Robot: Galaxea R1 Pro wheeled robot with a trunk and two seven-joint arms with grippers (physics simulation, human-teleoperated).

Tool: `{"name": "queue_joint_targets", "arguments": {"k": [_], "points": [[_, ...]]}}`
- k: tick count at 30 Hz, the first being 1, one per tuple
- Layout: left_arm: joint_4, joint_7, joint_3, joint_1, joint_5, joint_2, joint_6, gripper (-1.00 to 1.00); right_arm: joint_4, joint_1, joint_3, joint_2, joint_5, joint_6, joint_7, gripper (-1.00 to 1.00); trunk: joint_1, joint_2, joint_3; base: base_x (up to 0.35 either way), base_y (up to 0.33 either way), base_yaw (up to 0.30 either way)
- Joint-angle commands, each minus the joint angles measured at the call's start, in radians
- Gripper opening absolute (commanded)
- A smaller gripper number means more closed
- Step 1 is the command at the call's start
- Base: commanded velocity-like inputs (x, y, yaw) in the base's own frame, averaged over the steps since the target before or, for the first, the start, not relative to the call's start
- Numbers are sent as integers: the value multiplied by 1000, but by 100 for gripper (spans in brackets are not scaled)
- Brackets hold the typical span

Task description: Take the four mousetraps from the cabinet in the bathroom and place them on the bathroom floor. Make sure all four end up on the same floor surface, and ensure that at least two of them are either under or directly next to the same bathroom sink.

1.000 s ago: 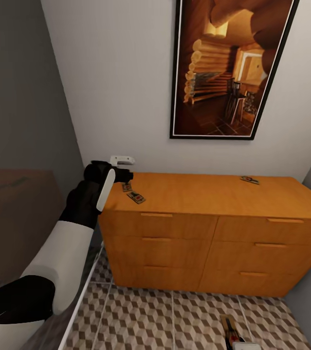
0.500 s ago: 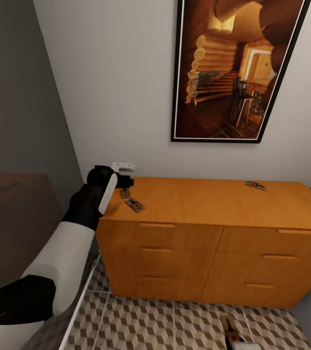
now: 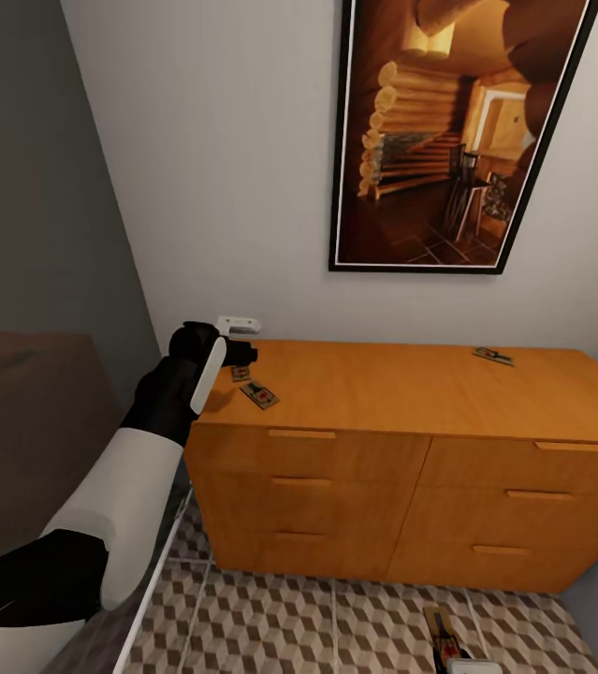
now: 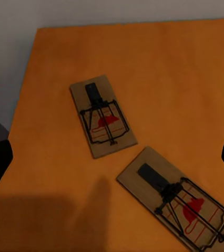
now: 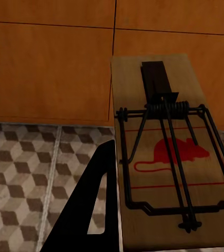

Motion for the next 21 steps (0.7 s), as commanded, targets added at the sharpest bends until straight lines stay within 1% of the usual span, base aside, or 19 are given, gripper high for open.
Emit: {"name": "queue_joint_targets", "arguments": {"k": [1,5,13,21], "points": [[0,8,-1,-1,7,0,3,100,1,-1,0,0,0,-3,-1,-100,0,-1,-1,0,0,0],[1,7,-1,-1,7,0,3,100,1,-1,0,0,0,-3,-1,-100,0,-1,-1,12,0,0],[1,7,-1,0,7,0,3,100,1,-1,0,0,0,-3,-1,-100,0,-1,-1,125,0,0],[3,7,-1,2,7,0,3,100,1,-1,0,0,0,-3,-1,-100,0,-1,-1,16,0,0]]}}
